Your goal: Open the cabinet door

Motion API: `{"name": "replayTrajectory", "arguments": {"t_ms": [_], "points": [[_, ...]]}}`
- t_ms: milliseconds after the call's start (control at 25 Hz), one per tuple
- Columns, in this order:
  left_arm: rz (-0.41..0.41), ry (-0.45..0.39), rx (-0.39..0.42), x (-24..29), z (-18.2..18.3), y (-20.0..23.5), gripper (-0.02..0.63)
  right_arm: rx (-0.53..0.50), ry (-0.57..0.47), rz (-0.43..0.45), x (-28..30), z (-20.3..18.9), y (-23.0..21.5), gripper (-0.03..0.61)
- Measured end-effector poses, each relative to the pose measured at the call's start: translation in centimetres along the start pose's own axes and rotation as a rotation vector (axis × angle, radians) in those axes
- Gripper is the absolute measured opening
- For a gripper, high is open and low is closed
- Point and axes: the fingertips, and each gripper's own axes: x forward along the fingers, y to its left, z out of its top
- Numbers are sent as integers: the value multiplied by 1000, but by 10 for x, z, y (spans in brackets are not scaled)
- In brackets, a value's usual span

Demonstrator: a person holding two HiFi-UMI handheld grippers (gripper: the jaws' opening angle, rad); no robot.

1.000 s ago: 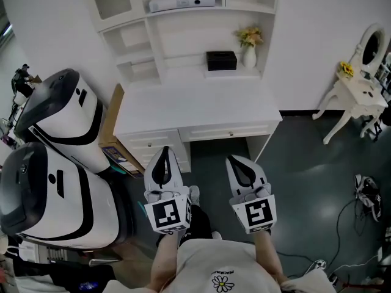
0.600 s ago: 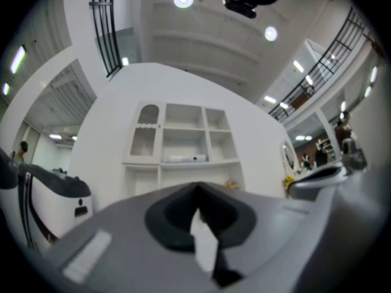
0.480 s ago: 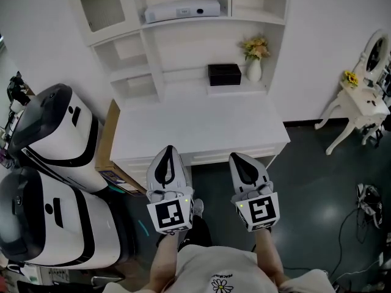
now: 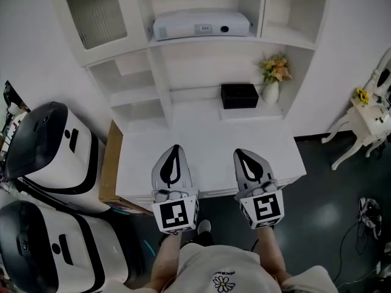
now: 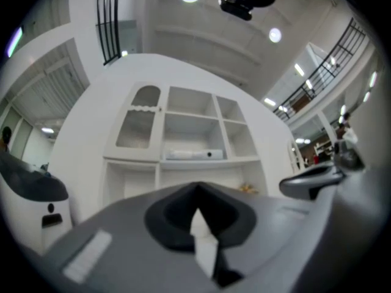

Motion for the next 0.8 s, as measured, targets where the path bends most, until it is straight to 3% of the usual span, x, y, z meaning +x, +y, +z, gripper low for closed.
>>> {"name": "replayTrajectory", "arguments": {"t_ms": [320, 640, 800], "points": [[7, -1, -4, 70, -9, 36, 6, -2, -14, -15, 79, 5, -22, 0], [51, 60, -19, 82, -27, 32, 6, 29, -41, -4, 99, -2, -42, 0], [87, 40, -29, 89, -21, 32, 6, 30, -55, 13, 103, -1, -49, 0]]}}
